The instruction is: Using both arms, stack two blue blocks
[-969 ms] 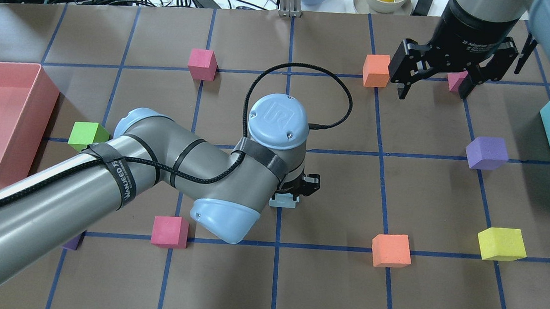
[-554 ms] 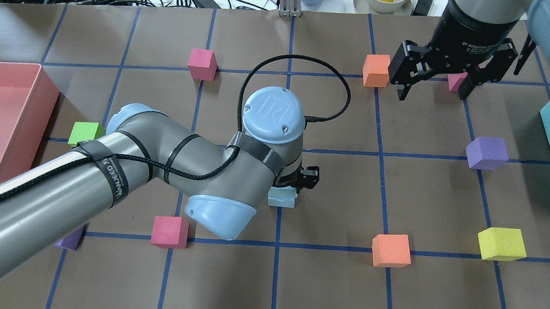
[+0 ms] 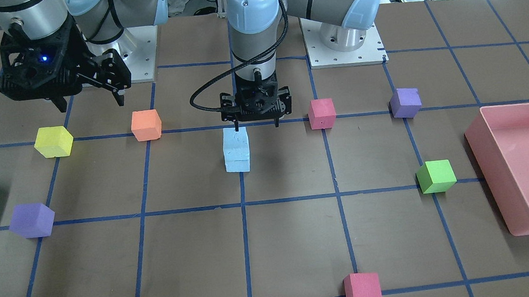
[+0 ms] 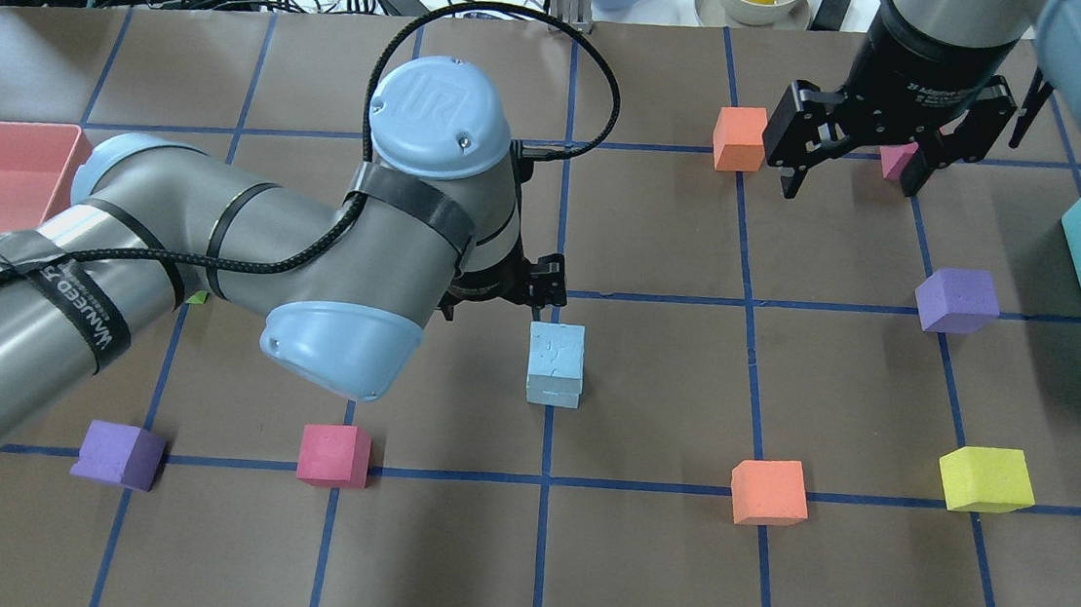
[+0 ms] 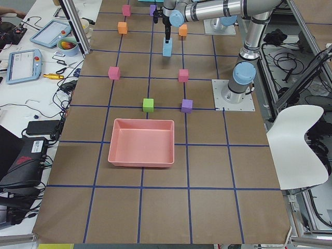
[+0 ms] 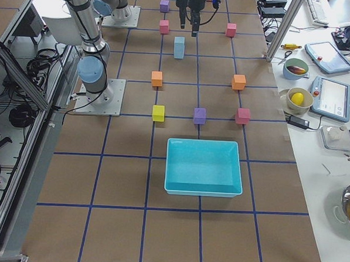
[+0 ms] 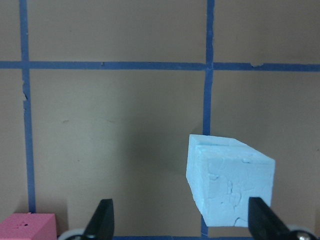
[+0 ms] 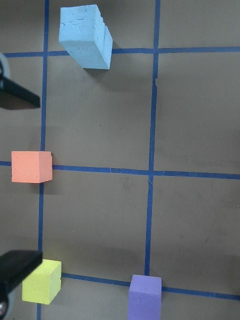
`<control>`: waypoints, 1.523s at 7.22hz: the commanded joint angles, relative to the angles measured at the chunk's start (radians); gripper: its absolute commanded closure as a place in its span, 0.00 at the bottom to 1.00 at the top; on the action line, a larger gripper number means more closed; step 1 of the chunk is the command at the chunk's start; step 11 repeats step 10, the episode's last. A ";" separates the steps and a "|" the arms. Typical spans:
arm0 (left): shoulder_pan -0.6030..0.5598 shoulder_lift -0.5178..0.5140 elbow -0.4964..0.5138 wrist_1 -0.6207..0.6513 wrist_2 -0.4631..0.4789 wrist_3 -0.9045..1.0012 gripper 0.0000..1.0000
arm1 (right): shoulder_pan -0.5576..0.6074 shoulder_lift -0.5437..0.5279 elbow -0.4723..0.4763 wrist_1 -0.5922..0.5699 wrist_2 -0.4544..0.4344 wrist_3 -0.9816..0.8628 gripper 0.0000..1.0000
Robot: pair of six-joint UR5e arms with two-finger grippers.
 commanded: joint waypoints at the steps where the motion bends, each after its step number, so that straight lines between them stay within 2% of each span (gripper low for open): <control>1: 0.061 0.061 0.046 -0.080 -0.008 0.106 0.08 | 0.000 0.002 0.000 0.000 -0.001 -0.001 0.00; 3: 0.277 0.117 0.213 -0.331 0.000 0.336 0.03 | 0.000 0.002 0.000 0.001 -0.001 -0.001 0.00; 4: 0.346 0.133 0.293 -0.453 0.006 0.386 0.02 | 0.000 0.002 0.000 0.000 -0.001 -0.001 0.00; 11: 0.370 0.136 0.318 -0.441 0.006 0.407 0.00 | 0.002 0.002 0.014 -0.003 0.003 0.002 0.00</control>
